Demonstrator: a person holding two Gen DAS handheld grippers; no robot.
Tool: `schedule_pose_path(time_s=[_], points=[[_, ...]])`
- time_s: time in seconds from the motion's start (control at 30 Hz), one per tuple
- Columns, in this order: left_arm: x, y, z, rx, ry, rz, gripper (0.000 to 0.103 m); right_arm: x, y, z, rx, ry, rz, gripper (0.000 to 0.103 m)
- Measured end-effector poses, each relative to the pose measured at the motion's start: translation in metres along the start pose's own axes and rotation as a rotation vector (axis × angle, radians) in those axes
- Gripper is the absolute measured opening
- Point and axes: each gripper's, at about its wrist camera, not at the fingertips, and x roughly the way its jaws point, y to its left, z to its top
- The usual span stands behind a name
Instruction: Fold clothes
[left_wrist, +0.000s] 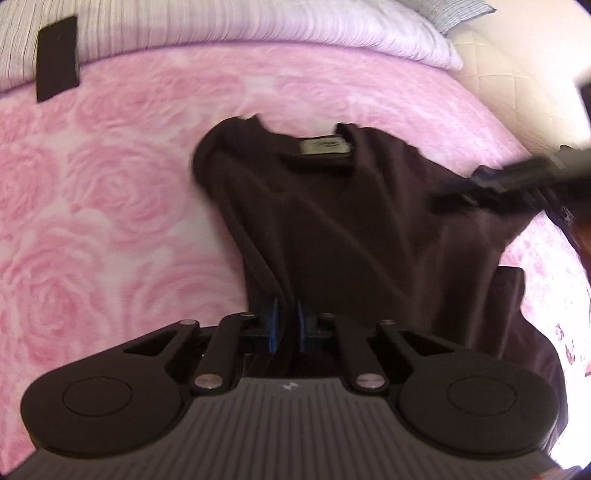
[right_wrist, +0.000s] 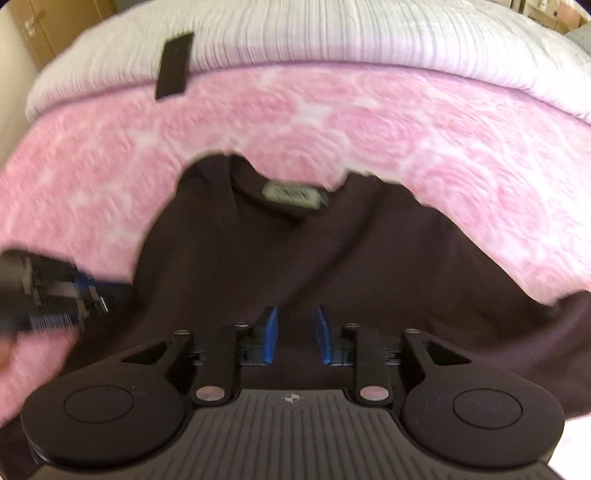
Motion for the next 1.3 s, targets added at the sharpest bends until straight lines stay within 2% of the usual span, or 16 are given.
schedule_pose_path(time_s=[0.07, 0.23, 0.3, 0.4, 0.5, 0.6, 0.73, 0.83, 0.87, 0.9, 0.93, 1.0, 1.13, 1.2, 1.3], points=[[-0.003, -0.022, -0.005, 0.064, -0.018, 0.022, 0.005, 0.004, 0.004, 0.015, -0.01, -0.023, 0.029, 0.046], [0.0, -0.065, -0.014, 0.179, -0.051, 0.05, 0.003, 0.022, 0.015, 0.052, -0.046, -0.044, 0.113, 0.053], [0.002, -0.081, -0.019, 0.239, -0.051, 0.025, 0.0, 0.033, 0.022, 0.064, -0.059, -0.039, 0.132, 0.057], [0.005, -0.11, -0.03, 0.341, -0.033, -0.027, 0.0, 0.048, 0.029, 0.071, -0.044, -0.011, 0.162, 0.057], [0.002, -0.125, -0.038, 0.388, -0.028, -0.05, 0.0, 0.063, 0.033, 0.069, -0.029, 0.04, 0.173, 0.057], [-0.01, -0.11, -0.043, 0.347, -0.035, 0.003, 0.006, 0.071, 0.044, 0.065, -0.039, 0.067, 0.194, 0.059], [-0.036, -0.074, -0.054, 0.301, -0.045, 0.129, 0.007, 0.081, 0.07, 0.059, -0.101, 0.097, 0.219, 0.066], [-0.057, -0.047, -0.059, 0.281, -0.063, 0.201, 0.012, 0.093, 0.094, 0.053, -0.187, 0.138, 0.172, 0.068], [-0.063, -0.038, -0.058, 0.259, -0.073, 0.214, 0.012, 0.096, 0.099, 0.05, -0.218, 0.14, 0.142, 0.062], [-0.069, -0.028, -0.057, 0.237, -0.082, 0.227, 0.014, 0.098, 0.104, 0.047, -0.249, 0.141, 0.112, 0.038], [-0.073, -0.019, -0.054, 0.209, -0.093, 0.241, 0.019, 0.098, 0.104, 0.045, -0.257, 0.14, 0.089, 0.026], [-0.079, 0.002, -0.046, 0.146, -0.112, 0.264, 0.027, 0.09, 0.088, 0.045, -0.189, 0.13, 0.104, 0.014], [-0.073, 0.042, -0.019, 0.011, -0.124, 0.202, 0.036, 0.053, 0.047, 0.038, -0.054, 0.069, 0.116, 0.012], [-0.06, 0.054, -0.001, -0.036, -0.133, 0.13, 0.039, 0.031, 0.027, 0.029, 0.019, 0.04, 0.122, 0.01], [-0.034, 0.047, 0.024, -0.035, -0.12, -0.005, 0.042, 0.002, 0.003, 0.006, 0.096, 0.006, 0.115, 0.009]])
